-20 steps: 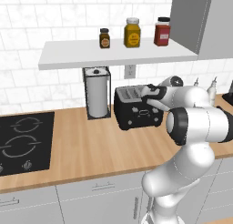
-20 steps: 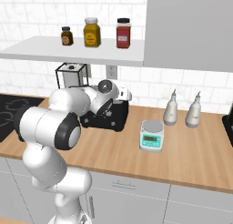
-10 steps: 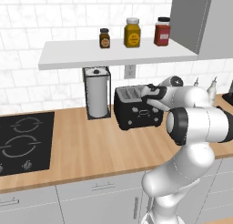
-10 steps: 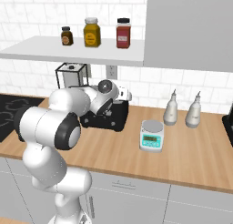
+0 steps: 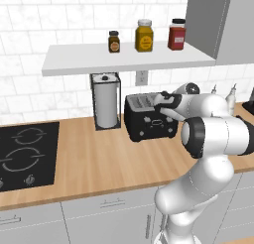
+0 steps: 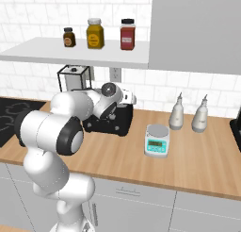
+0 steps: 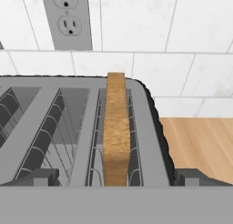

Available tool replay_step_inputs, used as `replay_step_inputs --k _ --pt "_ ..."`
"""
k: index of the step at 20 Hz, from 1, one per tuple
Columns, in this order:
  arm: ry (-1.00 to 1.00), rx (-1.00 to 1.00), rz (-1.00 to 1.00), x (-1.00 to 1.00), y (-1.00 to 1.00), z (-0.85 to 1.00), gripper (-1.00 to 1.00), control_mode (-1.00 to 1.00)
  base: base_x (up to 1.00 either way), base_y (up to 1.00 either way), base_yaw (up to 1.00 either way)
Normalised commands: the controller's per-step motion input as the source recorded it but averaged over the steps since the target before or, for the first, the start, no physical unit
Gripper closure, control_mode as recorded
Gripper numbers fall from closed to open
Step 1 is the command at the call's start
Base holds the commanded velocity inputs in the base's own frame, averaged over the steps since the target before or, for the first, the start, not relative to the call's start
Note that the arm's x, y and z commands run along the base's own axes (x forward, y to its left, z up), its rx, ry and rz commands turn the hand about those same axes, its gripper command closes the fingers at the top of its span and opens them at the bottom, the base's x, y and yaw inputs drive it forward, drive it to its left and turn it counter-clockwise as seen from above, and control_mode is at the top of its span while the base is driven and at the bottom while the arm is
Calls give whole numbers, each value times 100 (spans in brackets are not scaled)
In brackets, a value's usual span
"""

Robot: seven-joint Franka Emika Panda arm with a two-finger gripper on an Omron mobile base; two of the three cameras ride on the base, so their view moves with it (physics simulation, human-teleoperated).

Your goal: Start the toaster. Once the lever pops up, take the bread to the plate on the dining counter.

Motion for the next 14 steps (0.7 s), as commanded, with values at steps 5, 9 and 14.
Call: replay_step_inputs --k 5,9,14 --pt "0 0 0 0 0 0 -100 -100 0 0 0" --pt "0 0 0 0 0 0 -100 -100 0 0 0" --pt "0 0 0 0 0 0 -100 -100 0 0 0"
